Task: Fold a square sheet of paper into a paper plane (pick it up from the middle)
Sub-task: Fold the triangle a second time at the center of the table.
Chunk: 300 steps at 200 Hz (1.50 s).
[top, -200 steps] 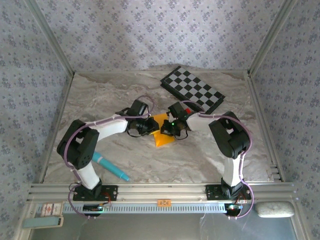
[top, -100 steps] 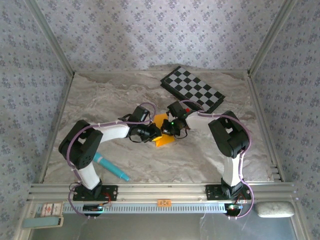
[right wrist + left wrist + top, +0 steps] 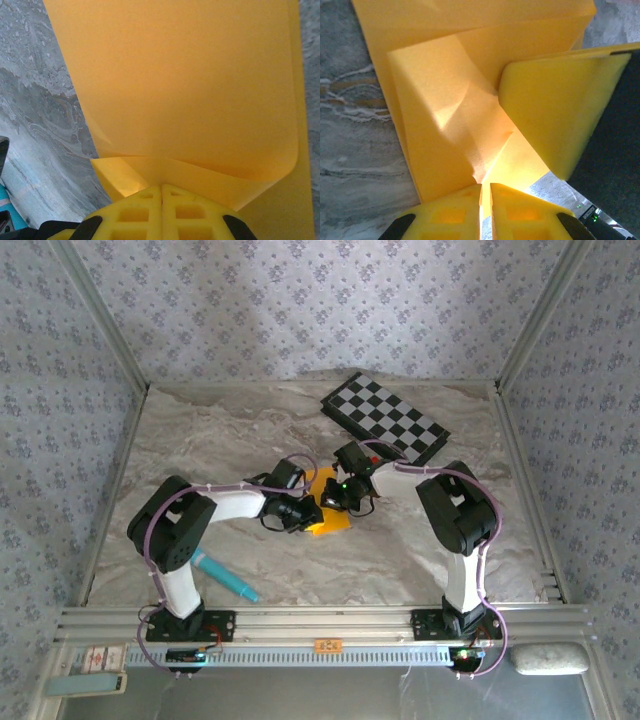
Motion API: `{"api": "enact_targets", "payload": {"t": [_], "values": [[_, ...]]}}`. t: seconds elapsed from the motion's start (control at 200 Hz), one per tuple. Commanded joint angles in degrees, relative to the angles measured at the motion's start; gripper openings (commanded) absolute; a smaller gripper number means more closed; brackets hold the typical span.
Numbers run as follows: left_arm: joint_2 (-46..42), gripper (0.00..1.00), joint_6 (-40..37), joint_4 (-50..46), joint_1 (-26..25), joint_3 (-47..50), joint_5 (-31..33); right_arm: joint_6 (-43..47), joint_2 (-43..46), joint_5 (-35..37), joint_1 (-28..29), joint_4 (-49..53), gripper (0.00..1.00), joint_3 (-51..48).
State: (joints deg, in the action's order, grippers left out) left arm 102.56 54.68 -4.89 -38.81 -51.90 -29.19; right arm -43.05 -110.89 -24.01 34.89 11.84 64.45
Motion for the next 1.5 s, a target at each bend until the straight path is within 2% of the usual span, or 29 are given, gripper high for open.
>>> {"api": "enact_targets", "payload": {"t": [0.0,0.445,0.785,1.024,1.234,1.494], "values": [[1.02,0.11,-1.65,-1.77,-0.47,0.82,0.43,-0.64,-5.48,6.68,-0.09,7.10,0.05,-2.13],[-0.64,0.08,-3.86,-4.65,-0.65,5.16,1.28,-1.21,-6.09,7.03,-0.27,7.66,0.05,-2.13],[-9.05,0.06,-6.75,-12.87,-1.23,8.13,3.91,-3.29,-5.43,7.05,-0.53,6.42,0.05,-2.97],[-13.60,0.08,-2.68,-4.60,-1.02,4.93,6.42,-8.07,-3.38,6.92,-0.17,2.61,0.05,-4.55],[-9.00,0.07,2.00,4.00,-1.16,4.01,6.59,-10.47,-3.45,6.52,-0.33,0.12,0.05,-5.91],[-4.99,0.02,2.81,3.84,-1.08,3.11,8.94,-11.17,-3.20,6.08,-0.45,-1.01,0.04,-6.74]]}}
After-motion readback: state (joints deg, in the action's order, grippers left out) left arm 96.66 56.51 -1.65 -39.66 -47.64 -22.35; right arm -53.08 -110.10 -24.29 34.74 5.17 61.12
